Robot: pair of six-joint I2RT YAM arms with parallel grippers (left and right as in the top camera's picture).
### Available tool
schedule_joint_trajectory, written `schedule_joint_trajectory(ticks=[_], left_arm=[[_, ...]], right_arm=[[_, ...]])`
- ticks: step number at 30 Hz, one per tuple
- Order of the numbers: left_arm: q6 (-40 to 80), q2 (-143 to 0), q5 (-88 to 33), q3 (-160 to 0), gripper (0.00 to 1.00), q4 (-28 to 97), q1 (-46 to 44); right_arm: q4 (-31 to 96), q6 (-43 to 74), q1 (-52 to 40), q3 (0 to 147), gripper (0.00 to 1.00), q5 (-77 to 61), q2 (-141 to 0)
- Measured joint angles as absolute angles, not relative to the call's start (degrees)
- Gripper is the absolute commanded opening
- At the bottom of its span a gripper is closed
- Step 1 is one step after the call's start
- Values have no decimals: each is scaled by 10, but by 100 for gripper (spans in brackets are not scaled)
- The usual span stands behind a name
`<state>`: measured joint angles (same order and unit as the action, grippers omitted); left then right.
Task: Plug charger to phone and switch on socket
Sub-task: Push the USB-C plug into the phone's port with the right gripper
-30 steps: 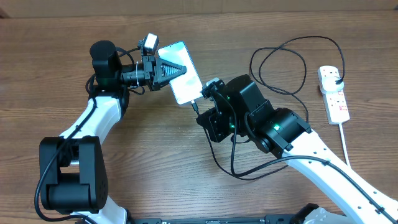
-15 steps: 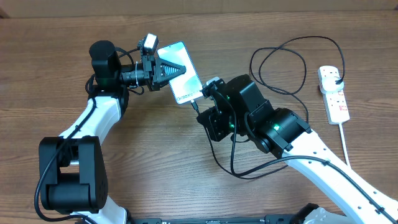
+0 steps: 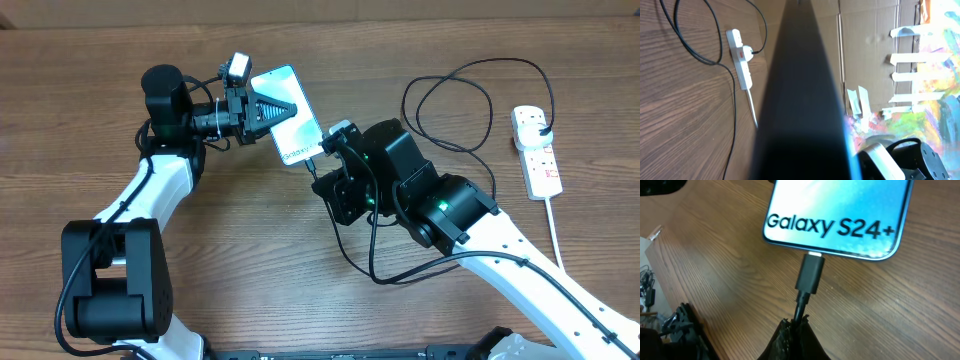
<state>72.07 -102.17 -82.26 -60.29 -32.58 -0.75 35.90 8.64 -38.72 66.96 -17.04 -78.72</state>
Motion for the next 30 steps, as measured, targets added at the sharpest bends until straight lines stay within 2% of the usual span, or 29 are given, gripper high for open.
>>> schedule_joint_trajectory(ticks=[4, 7, 17, 20, 22, 25, 30], left_arm=[[721, -1022, -828, -606, 4, -326, -8], [721, -1022, -846, -606, 4, -325, -13], [721, -1022, -848, -606, 4, -325, -17], [721, -1022, -847, -606, 4, -326, -17], [721, -1022, -846, -606, 4, -325, -17], [720, -1022, -842, -606, 4, -326, -17], [698, -1022, -838, -606, 4, -326, -16]], right_arm=[[341, 78, -387, 668, 19, -170, -787], [333, 75, -387, 668, 26, -162, -787], [374, 75, -387, 668, 27, -160, -787], [366, 75, -387, 668, 25, -160, -788], [355, 75, -387, 668, 16, -161, -793], [347, 75, -387, 668, 9, -163, -812], [333, 74, -388, 668, 4, -170, -825]])
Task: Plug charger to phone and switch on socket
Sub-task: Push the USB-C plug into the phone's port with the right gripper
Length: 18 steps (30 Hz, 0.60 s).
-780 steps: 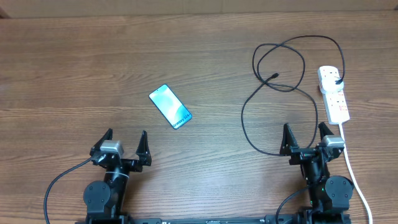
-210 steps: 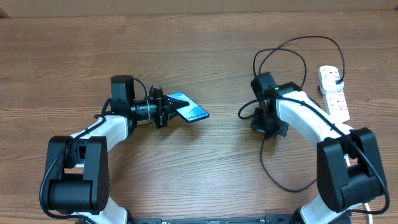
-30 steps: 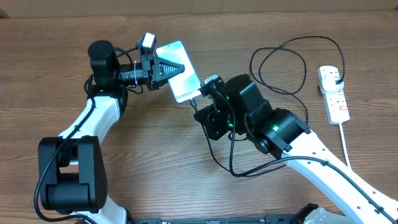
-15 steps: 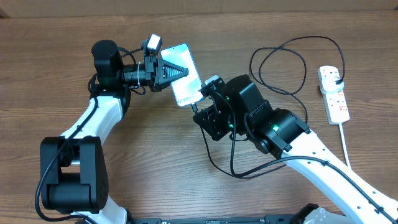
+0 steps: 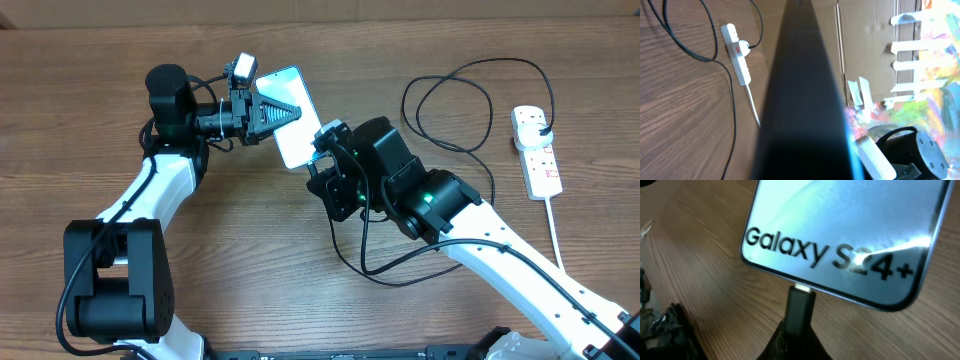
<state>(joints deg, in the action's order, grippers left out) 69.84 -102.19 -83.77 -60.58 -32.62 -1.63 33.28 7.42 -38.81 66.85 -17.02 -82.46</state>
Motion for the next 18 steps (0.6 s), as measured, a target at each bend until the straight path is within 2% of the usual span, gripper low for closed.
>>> schedule_joint_trajectory(ticks=[18], left_arm=[[635, -1022, -840, -612, 4, -329, -22]], right_arm=[[320, 75, -388, 669, 4, -169, -831]])
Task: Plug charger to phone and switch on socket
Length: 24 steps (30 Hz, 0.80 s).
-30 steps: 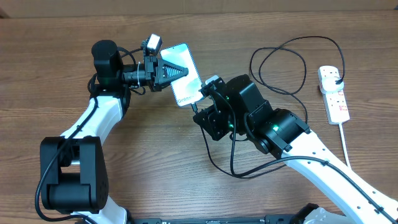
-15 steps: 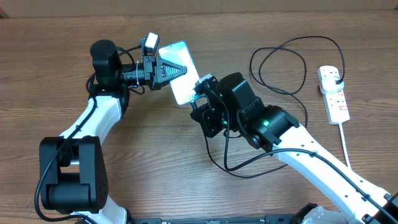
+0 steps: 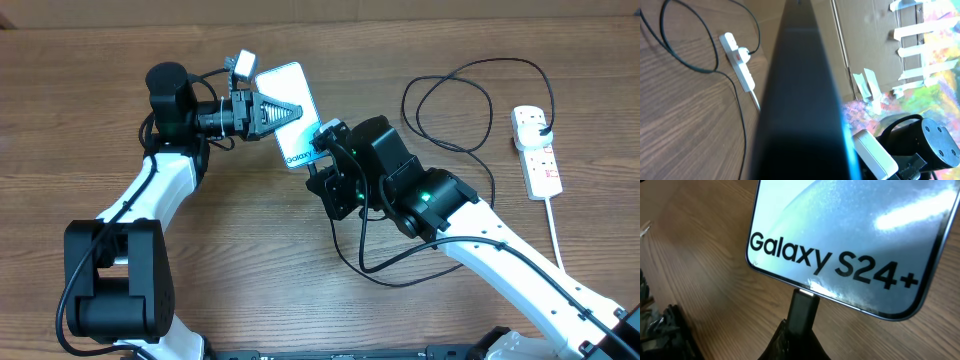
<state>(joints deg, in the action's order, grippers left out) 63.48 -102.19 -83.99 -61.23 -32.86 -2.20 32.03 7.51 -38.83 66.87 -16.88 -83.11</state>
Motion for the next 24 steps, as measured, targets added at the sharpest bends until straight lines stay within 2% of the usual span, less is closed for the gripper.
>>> schedule_joint_trajectory(ticks=[2, 4, 11, 16, 19, 21, 24], left_arm=[[626, -1022, -838, -616, 4, -330, -23], [616, -1022, -838, -618, 4, -330, -24], [579, -1022, -832, -616, 4, -326, -47], [612, -1022, -787, -614, 4, -323, -82], [624, -1022, -728, -615, 4, -323, -128], [609, -1021, -678, -624, 4, -263, -164], [526, -1023, -605, -661, 4, -31, -201]], right_arm=[[316, 75, -388, 669, 4, -165, -831], [317, 75, -388, 669, 11, -163, -832], [346, 76, -387, 686, 63, -162, -823], [416, 77, -387, 729, 97, -116, -715], [451, 73, -387, 747, 100, -31, -604], [474, 73, -387, 750, 100, 44, -534], [491, 73, -386, 750, 100, 135, -466]])
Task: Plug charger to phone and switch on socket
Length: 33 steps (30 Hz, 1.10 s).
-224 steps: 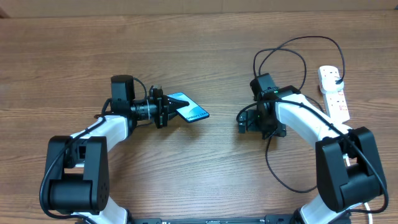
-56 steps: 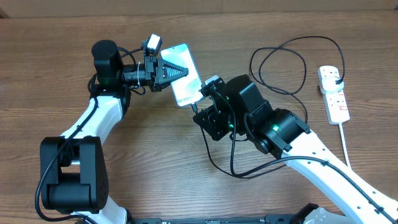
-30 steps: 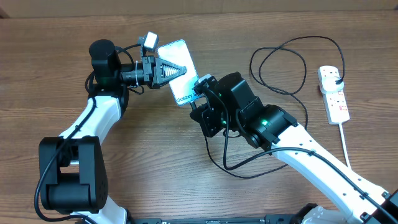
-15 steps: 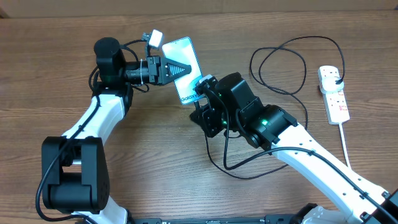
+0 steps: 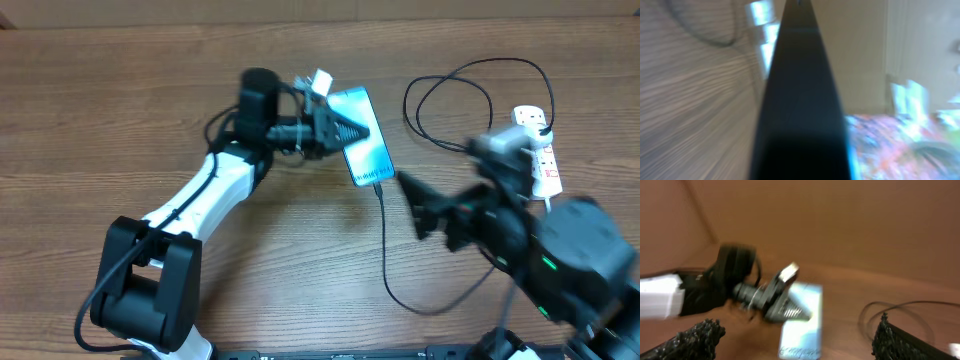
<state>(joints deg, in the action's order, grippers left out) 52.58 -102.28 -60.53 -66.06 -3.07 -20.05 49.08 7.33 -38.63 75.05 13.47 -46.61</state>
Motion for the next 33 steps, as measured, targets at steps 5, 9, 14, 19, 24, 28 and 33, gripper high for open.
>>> schedule_joint_trajectory(ticks=[5, 9, 14, 19, 24, 28, 33], left_arm=[[310, -1023, -462, -689, 4, 320, -198], [180, -1026, -407, -690, 4, 388, -167], [115, -1060, -399, -692, 4, 335, -154], [101, -1139, -441, -695, 4, 322, -154], [101, -1157, -474, -695, 5, 311, -154], [101, -1163, -481, -695, 9, 310, -154], [107, -1164, -471, -695, 13, 310, -154]], right_arm=[[488, 91, -386, 751, 100, 200, -437], [459, 131, -386, 744, 100, 213, -474], [447, 185, -386, 737, 100, 214, -554], [445, 223, -386, 733, 100, 214, -618], [419, 236, -386, 733, 100, 214, -633], [387, 249, -386, 733, 100, 214, -633], [341, 255, -386, 733, 100, 214, -637]])
